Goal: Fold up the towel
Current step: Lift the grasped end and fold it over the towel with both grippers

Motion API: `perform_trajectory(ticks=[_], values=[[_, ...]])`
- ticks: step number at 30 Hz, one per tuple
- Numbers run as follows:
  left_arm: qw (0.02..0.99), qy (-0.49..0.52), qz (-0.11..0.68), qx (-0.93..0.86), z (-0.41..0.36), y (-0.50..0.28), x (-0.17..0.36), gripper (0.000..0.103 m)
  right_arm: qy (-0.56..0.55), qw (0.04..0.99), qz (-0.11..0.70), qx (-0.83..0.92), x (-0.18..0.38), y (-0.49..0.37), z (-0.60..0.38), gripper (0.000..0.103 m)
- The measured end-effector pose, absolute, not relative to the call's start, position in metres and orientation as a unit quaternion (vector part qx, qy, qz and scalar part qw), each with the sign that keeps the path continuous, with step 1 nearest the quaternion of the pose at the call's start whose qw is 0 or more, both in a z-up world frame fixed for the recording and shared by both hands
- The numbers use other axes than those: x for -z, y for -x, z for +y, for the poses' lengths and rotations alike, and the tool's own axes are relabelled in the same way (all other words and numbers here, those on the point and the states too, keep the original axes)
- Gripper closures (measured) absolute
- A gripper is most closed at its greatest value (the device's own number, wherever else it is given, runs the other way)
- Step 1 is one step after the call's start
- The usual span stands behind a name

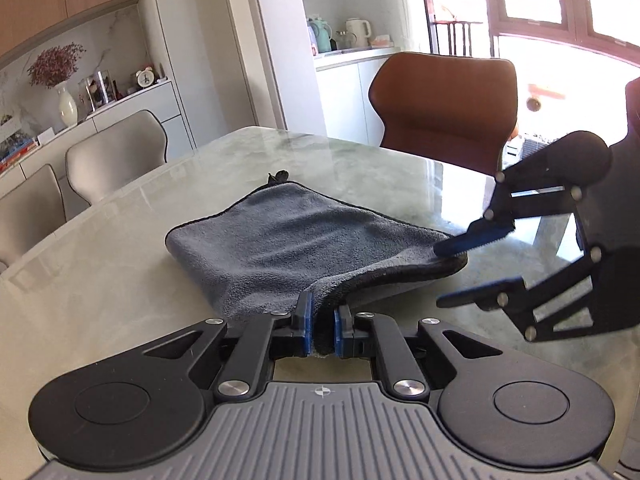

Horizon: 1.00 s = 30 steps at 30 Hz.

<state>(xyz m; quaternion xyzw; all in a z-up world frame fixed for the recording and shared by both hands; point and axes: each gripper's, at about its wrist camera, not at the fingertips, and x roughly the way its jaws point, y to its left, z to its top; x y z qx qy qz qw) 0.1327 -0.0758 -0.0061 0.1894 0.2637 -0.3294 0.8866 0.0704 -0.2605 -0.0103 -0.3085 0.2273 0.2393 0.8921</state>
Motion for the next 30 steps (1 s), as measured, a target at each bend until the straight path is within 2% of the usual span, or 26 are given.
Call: perform_trajectory(ticks=[7, 11, 13, 17, 22, 30], values=[[0.887, -0.193, 0.264, 0.326, -0.076, -0.132, 0.004, 0.094, 0.36, 0.887, 0.22, -0.187, 0.029, -0.078, -0.258, 0.072], [0.885, -0.205, 0.262, 0.325, -0.076, -0.132, 0.004, 0.094, 0.3, 0.904, 0.237, -0.189, 0.024, -0.086, -0.269, 0.09], [0.884, -0.217, 0.258, 0.325, -0.076, -0.13, 0.004, 0.094, 0.275, 0.912, 0.235, -0.191, 0.017, -0.086, -0.274, 0.092], [0.885, -0.225, 0.25, 0.322, -0.076, -0.133, -0.004, 0.094, 0.232, 0.927, 0.219, -0.198, -0.005, -0.09, -0.285, 0.093], [0.894, -0.232, 0.229, 0.308, -0.079, -0.15, -0.026, 0.094, 0.229, 0.934, 0.2, -0.186, -0.028, -0.114, -0.289, 0.093], [0.9, -0.215, 0.262, 0.274, -0.081, -0.232, -0.044, 0.093, 0.215, 0.935, 0.218, -0.179, -0.048, -0.198, -0.285, 0.093]])
